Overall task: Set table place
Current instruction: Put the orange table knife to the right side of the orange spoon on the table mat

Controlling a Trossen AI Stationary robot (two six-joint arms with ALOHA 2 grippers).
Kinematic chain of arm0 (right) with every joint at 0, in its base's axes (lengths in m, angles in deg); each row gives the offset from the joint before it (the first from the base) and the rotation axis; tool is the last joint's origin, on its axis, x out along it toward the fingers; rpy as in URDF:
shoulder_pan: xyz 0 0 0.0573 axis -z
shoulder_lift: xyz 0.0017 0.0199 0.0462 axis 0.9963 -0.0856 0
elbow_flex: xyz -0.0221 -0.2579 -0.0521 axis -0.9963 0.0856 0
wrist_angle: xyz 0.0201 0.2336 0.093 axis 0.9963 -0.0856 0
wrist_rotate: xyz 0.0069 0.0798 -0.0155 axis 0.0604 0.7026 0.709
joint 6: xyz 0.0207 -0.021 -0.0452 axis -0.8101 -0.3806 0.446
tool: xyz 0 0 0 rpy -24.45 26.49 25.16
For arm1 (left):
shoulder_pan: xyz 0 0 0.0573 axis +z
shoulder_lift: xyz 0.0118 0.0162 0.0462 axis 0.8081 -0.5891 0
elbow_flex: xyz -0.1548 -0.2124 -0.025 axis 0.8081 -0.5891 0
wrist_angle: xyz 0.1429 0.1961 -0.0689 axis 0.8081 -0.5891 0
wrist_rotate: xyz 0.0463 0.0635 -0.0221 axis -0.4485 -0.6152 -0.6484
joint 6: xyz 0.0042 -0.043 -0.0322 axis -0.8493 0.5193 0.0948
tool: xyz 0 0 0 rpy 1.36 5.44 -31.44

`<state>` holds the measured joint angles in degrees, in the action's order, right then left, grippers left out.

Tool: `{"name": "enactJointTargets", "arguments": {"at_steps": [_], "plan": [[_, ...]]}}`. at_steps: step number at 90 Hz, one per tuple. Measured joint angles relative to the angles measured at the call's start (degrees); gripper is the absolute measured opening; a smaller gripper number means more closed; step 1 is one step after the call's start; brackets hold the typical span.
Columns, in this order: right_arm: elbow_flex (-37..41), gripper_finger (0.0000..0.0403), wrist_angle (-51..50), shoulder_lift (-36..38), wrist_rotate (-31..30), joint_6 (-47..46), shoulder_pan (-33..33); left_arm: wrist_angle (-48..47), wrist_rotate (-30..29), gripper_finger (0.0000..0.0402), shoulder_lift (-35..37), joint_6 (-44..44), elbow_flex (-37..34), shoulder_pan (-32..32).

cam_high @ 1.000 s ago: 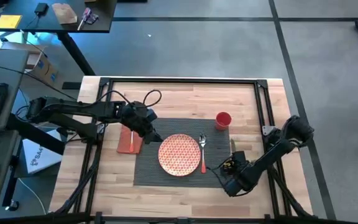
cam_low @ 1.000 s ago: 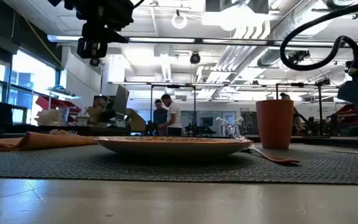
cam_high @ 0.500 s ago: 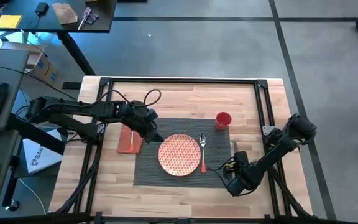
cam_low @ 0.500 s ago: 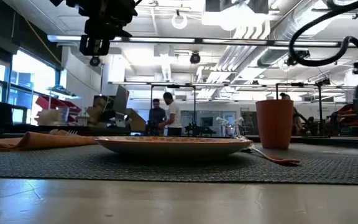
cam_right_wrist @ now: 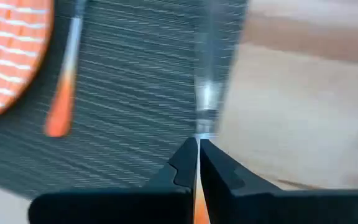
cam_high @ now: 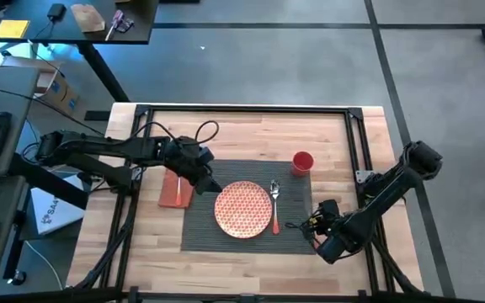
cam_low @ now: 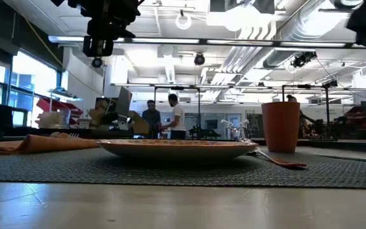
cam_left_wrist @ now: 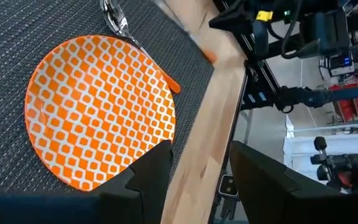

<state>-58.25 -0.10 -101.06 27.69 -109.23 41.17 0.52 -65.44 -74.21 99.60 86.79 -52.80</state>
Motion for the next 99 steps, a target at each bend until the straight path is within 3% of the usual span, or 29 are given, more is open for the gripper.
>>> {"name": "enactJointTargets", "arguments": {"at_steps": [18,37,62,73,84,99], "plan": [[-0.1,0.0,5.2,0.0,-0.3,3.9,6.6,0.0,0.0,0.0151,0.0,-1.1,0.0,0.0],[-0.2,0.0004,0.5,0.2,10.3,-0.9,8.1,-0.1,0.6,0.0151,0.0,-1.1,0.0,0.0],[5.1,0.01,4.6,0.3,15.8,-3.9,8.0,-0.1,0.6,0.0151,0.0,-1.2,0.0,0.0],[9.8,0.0115,11.0,0.3,16.2,-4.1,8.8,-0.1,0.6,0.0151,0.0,-1.1,0.0,0.0],[13.9,0.0094,15.3,0.6,17.6,-3.8,9.9,0.0,0.6,0.0151,0.0,-1.1,0.0,0.0],[16.4,0.0014,17.6,1.0,17.9,-3.4,10.6,0.0,0.6,0.0151,0.0,-1.0,0.0,0.0]]}}
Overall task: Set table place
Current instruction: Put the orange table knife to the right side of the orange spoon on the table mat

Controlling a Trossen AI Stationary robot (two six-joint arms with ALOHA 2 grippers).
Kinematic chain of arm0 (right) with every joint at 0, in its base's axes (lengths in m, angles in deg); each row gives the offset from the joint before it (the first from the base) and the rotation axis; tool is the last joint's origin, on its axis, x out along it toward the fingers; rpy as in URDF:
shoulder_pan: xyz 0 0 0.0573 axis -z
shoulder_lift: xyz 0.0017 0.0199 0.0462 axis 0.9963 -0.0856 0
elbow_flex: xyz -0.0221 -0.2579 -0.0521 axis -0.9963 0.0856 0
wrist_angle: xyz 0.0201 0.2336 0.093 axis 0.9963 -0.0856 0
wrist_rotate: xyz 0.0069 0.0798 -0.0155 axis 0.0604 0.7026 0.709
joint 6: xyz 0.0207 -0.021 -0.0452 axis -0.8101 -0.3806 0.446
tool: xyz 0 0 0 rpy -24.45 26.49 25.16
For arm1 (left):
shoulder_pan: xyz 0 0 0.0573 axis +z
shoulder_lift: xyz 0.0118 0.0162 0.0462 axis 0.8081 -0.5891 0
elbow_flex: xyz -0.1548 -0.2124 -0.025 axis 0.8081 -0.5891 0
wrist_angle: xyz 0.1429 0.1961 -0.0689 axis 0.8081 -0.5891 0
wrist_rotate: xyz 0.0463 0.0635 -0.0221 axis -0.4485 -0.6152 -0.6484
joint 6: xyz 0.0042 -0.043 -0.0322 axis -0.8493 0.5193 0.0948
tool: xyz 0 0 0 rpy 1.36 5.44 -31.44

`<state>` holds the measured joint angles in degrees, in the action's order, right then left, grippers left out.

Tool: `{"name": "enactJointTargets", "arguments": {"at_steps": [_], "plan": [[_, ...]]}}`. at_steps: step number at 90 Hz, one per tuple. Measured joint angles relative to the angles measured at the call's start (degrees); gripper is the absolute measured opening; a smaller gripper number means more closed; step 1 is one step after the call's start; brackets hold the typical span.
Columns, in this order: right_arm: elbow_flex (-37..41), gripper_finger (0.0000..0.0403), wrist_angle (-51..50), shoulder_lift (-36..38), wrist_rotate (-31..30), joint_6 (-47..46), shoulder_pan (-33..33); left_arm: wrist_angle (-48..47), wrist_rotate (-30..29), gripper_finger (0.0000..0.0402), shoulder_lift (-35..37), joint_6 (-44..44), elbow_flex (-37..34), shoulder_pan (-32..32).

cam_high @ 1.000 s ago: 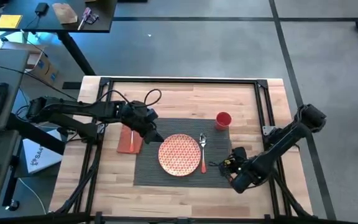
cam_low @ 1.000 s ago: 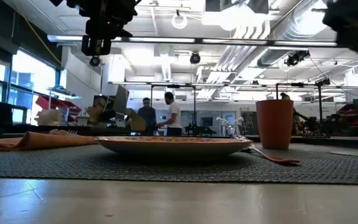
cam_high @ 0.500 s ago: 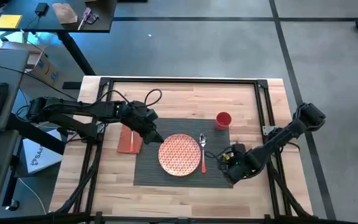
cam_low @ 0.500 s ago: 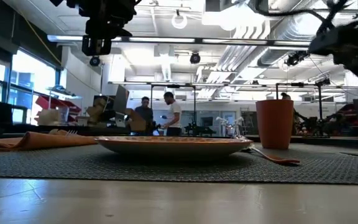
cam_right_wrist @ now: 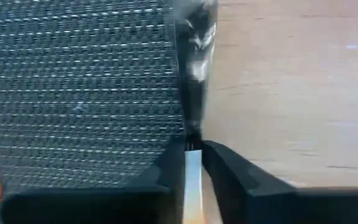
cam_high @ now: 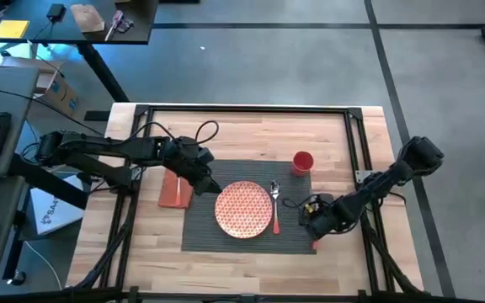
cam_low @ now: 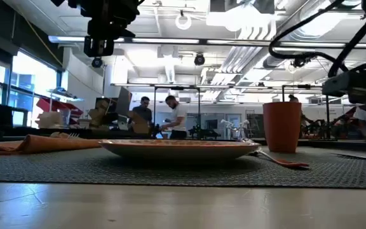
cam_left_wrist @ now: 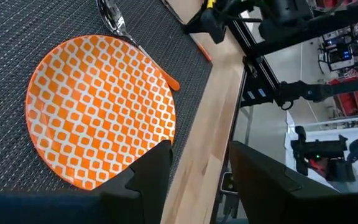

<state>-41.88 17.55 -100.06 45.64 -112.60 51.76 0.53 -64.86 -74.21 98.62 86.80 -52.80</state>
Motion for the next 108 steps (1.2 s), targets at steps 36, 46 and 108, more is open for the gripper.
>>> {"name": "enactJointTargets", "arguments": {"at_steps": [36,46,108], "plan": [[-5.3,0.0,-3.4,1.8,-6.3,2.3,-0.5,0.1,-0.3,0.0151,0.0,0.0,0.0,0.0],[-5.1,0.0,-1.1,1.8,-8.3,3.7,0.5,0.2,-0.3,0.0151,0.0,0.0,0.0,0.0],[-5.3,0.0,13.6,-3.1,-10.9,16.5,11.6,0.1,-0.4,0.0151,0.0,-0.1,0.0,0.0]]}}
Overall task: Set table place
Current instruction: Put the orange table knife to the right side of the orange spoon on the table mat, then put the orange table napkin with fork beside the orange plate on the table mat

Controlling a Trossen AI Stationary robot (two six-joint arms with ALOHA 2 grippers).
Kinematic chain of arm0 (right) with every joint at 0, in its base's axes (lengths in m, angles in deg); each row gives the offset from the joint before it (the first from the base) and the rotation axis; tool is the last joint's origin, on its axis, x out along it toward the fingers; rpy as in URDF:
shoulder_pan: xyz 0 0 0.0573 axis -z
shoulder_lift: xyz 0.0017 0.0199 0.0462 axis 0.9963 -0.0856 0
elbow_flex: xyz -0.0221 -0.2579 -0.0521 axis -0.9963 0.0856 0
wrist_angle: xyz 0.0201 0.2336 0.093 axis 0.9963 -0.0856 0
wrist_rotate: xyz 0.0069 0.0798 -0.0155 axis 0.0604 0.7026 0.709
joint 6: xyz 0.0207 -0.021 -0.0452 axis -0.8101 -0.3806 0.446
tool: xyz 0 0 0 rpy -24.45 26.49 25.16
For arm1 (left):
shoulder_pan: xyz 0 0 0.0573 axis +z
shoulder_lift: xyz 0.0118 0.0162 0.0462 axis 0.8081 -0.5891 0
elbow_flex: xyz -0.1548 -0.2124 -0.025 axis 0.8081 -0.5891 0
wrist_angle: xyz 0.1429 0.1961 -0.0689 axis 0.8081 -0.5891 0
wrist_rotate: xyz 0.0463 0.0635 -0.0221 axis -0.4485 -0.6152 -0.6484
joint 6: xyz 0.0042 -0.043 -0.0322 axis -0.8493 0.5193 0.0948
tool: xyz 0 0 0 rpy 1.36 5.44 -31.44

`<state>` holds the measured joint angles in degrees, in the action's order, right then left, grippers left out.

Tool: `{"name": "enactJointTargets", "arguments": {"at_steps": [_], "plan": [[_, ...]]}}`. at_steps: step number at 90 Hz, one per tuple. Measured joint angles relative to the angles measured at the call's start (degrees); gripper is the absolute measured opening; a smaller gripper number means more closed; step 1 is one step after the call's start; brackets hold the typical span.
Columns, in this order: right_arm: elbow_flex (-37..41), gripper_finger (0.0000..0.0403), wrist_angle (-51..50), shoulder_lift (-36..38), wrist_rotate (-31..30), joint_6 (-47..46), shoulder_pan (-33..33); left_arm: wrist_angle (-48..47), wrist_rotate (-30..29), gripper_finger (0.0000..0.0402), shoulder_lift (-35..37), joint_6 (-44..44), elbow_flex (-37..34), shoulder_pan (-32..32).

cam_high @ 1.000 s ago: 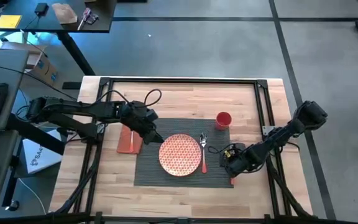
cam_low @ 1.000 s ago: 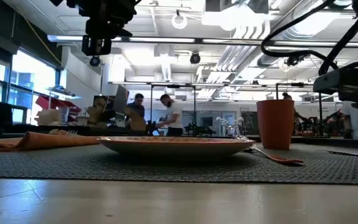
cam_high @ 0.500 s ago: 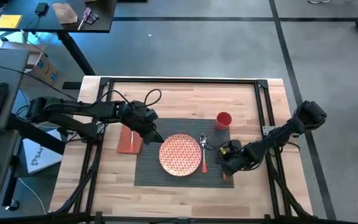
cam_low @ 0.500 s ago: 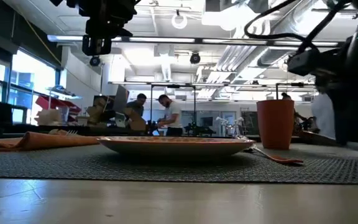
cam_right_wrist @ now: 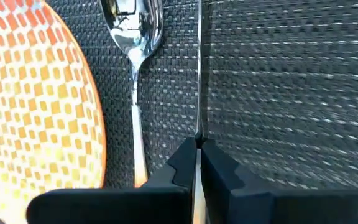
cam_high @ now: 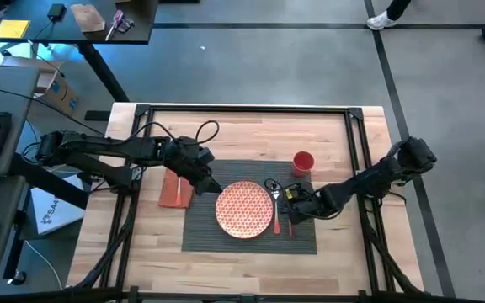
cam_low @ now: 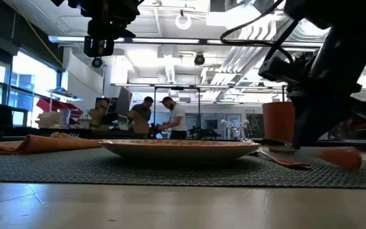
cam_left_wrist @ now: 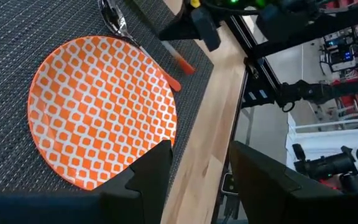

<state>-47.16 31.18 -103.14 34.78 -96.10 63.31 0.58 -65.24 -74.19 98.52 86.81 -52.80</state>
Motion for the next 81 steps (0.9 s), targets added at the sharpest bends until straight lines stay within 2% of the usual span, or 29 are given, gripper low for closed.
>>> {"name": "enactJointTargets", "arguments": {"at_steps": [21,59,70,81], "plan": [[-0.1,0.001,0.0,-0.4,-1.2,-2.5,0.4,0.0,0.0,0.0151,0.0,0.0,0.0,0.0],[-0.1,0.0177,2.3,0.2,-3.1,1.1,0.4,-3.4,-0.2,0.0151,0.0,0.1,0.0,0.0],[-0.5,0.0199,3.3,1.5,-1.9,4.2,0.2,-9.2,0.1,0.0151,0.0,0.2,0.0,0.0],[-2.4,0.0203,0.0,3.3,-2.2,6.9,-0.4,-17.8,-1.6,0.0151,0.0,0.1,-0.1,0.0]]}}
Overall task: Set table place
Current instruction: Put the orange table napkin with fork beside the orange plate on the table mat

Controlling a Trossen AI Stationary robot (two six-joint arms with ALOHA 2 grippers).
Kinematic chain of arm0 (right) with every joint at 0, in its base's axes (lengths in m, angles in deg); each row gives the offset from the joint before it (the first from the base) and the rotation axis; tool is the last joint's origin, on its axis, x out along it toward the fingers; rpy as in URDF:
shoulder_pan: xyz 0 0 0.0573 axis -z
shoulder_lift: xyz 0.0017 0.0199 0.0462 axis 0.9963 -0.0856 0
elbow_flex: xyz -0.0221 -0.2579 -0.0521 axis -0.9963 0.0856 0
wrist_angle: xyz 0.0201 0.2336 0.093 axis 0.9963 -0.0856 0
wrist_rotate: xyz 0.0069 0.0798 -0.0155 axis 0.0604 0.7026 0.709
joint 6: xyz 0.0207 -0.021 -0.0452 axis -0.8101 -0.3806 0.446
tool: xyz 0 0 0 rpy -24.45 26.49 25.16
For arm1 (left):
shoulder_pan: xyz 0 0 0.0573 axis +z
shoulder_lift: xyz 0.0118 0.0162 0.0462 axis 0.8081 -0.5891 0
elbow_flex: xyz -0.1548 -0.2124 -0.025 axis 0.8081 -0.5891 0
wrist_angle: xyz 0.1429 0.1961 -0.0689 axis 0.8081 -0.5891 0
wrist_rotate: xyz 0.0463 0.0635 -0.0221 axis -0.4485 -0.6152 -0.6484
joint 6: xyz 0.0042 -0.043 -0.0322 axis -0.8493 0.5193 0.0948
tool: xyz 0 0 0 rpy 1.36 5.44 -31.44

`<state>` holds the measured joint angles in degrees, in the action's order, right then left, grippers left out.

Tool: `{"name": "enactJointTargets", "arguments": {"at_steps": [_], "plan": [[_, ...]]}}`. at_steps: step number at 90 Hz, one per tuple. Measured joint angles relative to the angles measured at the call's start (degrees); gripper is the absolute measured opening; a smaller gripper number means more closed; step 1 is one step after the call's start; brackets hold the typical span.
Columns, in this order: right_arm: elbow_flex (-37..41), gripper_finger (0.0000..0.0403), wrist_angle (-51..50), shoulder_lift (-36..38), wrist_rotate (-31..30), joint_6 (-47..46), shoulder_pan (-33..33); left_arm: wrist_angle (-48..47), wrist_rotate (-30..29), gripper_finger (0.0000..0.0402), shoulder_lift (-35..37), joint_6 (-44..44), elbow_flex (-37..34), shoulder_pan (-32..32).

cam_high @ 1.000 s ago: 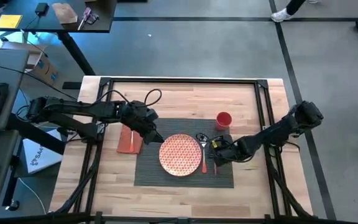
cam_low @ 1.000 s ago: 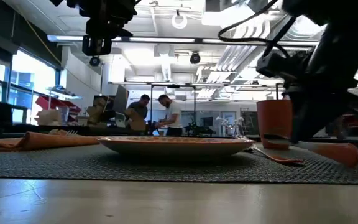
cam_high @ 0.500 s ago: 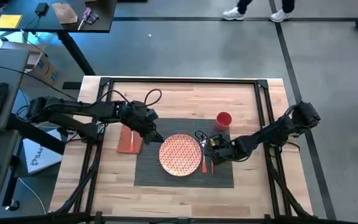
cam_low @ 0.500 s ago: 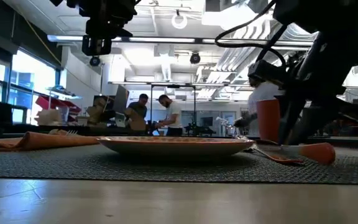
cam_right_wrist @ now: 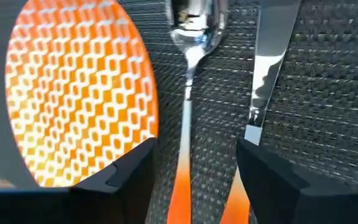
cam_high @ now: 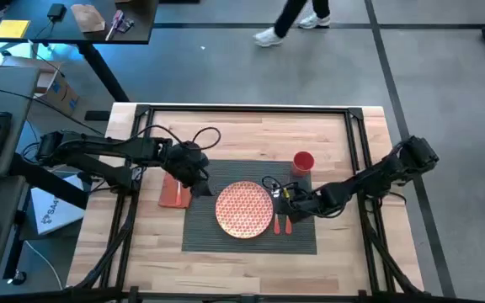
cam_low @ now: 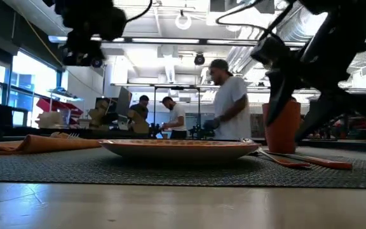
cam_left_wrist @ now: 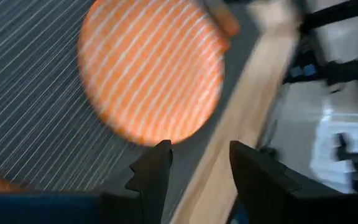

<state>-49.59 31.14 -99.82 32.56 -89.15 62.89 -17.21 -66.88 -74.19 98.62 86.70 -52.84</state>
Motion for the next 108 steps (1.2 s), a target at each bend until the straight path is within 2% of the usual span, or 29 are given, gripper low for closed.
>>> {"name": "enactJointTargets", "arguments": {"at_steps": [16,41,82,93,108], "plan": [[-2.1,0.0203,-5.0,2.0,-1.2,4.9,0.1,-3.6,-4.5,0.0151,0.0,-0.6,-5.0,0.0],[-2.3,0.0203,-4.5,2.4,-0.5,7.3,0.8,-3.4,-7.5,0.0151,-0.5,7.7,-15.9,-0.7],[-2.3,0.0204,-4.7,2.4,-0.6,8.8,0.8,3.8,-9.3,0.0148,-4.1,12.0,-20.9,-1.6],[-2.3,0.0204,-4.8,2.4,-0.8,8.8,0.8,5.0,-9.5,0.0115,-4.8,12.0,-21.0,-1.6],[-2.3,0.0204,-4.8,2.4,-0.9,8.8,0.8,6.8,-8.6,0.0016,-4.6,11.5,-21.0,-1.6]]}}
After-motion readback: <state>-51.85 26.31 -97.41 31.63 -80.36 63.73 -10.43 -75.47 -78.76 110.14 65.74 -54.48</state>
